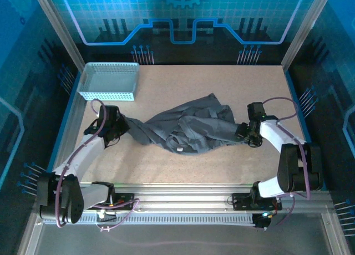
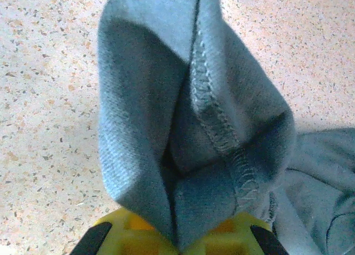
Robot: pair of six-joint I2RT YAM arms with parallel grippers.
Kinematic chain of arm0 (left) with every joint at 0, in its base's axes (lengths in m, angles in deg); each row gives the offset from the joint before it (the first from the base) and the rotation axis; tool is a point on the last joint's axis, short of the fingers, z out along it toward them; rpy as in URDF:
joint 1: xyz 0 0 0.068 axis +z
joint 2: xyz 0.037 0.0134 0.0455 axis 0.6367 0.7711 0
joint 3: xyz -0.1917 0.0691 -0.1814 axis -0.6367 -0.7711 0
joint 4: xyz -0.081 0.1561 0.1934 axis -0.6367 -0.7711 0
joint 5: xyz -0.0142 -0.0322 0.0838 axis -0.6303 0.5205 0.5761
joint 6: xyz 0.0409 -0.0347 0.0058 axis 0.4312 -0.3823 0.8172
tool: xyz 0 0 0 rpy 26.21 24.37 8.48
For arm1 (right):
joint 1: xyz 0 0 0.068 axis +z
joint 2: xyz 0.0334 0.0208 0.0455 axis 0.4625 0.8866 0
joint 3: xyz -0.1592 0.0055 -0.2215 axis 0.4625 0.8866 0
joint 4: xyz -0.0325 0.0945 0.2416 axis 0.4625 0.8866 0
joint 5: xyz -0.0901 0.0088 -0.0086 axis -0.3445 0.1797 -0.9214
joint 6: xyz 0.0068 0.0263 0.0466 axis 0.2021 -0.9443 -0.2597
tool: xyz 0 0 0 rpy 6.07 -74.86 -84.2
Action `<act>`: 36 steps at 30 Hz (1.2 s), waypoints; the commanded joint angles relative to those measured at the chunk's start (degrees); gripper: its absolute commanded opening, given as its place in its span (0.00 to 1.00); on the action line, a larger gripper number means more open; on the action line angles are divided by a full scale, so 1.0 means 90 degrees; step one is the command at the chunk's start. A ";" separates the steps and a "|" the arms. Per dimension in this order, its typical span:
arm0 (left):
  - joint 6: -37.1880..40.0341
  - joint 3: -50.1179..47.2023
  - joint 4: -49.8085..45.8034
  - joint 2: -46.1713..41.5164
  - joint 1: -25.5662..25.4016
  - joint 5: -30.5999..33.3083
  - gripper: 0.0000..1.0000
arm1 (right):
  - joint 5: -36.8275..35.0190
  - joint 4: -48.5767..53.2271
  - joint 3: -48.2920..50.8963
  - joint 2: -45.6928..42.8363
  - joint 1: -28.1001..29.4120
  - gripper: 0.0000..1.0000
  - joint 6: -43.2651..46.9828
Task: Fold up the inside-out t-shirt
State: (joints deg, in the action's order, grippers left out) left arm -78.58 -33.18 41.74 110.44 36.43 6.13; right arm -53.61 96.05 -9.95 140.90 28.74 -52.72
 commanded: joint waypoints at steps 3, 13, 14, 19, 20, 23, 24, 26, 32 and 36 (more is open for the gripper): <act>-0.0030 -0.0091 0.0064 -0.0179 0.0082 -0.0175 0.00 | 0.0214 -0.0232 -0.0076 0.0462 -0.0084 0.57 -0.0194; -0.0025 0.0112 -0.0038 -0.0335 0.0097 -0.0239 0.00 | -0.0458 0.0173 -0.0078 -0.0247 0.0014 0.09 -0.0235; -0.0013 0.0151 -0.0054 -0.0355 0.0104 -0.0250 0.00 | -0.0551 0.0267 -0.0123 -0.0436 0.0015 0.06 -0.0216; 0.0051 0.0476 -0.0235 -0.0575 0.0139 -0.0236 0.00 | -0.0981 0.1015 -0.0556 -0.1285 0.0008 0.00 -0.0090; 0.0071 0.0548 -0.0282 -0.0666 0.0164 -0.0230 0.00 | -0.1095 0.1211 -0.0793 -0.1498 -0.0027 0.00 -0.0051; 0.0097 0.0823 -0.0427 -0.1048 0.0281 -0.0097 0.00 | -0.1298 0.1746 -0.1364 -0.2083 -0.0268 0.00 0.0094; 0.0099 0.0879 -0.0452 -0.1218 0.0328 -0.0049 0.00 | -0.1347 0.1897 -0.1578 -0.2238 -0.0369 0.00 0.0141; 0.0092 0.1014 -0.0496 -0.1628 0.0404 0.0162 0.00 | -0.1431 0.2227 -0.2142 -0.2583 -0.0655 0.00 0.0219; -0.0064 0.1105 -0.0787 -0.2815 0.0466 0.1124 0.00 | -0.1442 0.2915 -0.3571 -0.3174 -0.1533 0.00 0.0343; -0.0020 0.0778 -0.0569 -0.2832 0.0466 0.0570 0.01 | -0.1264 0.2780 -0.3445 -0.3394 -0.1636 0.00 0.0352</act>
State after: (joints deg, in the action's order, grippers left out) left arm -78.71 -24.41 37.11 83.62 39.82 11.16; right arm -64.48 117.56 -41.92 110.48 15.06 -50.47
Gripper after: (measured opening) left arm 0.058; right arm 0.064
